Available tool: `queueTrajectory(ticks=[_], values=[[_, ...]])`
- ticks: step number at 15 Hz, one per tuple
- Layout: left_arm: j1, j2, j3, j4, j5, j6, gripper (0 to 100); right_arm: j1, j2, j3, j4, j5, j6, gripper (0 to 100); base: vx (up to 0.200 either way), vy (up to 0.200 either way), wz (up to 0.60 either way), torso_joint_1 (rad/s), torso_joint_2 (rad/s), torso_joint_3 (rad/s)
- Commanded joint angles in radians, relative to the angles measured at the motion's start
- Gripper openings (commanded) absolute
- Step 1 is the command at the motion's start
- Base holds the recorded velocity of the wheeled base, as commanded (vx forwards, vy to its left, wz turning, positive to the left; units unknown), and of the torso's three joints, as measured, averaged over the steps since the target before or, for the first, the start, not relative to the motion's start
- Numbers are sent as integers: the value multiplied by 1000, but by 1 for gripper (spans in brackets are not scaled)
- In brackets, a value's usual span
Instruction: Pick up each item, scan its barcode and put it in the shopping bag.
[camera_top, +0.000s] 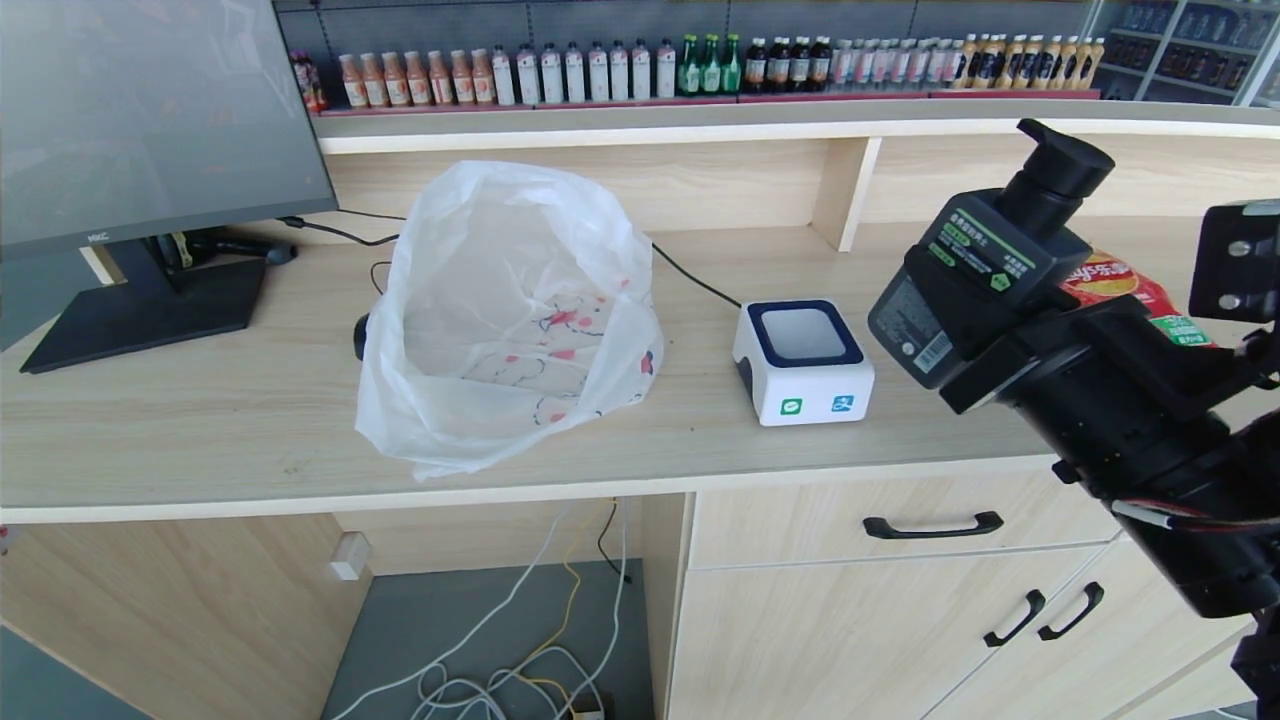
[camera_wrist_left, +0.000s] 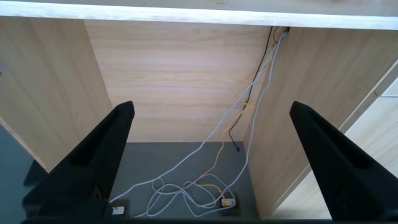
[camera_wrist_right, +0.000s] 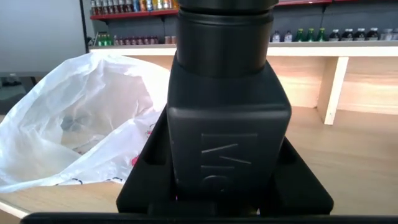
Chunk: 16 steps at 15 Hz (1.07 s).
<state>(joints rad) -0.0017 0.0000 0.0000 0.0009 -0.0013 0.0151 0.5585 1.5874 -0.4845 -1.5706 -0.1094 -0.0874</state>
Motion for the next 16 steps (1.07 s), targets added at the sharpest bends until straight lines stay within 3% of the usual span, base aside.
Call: queueTrajectory(ticks=[1, 14, 16], values=[[0, 0, 0, -1, 0, -6, 100, -3, -27, 6, 0, 0, 9, 0, 0, 200, 0, -2, 2, 2], [2, 0, 0, -1, 0, -14, 100, -14, -57, 32, 0, 2, 14, 0, 0, 200, 0, 4, 5, 2], [0, 0, 0, -1, 0, -11, 100, -14, -47, 30, 0, 2, 15, 0, 0, 0, 0, 0, 0, 0]])
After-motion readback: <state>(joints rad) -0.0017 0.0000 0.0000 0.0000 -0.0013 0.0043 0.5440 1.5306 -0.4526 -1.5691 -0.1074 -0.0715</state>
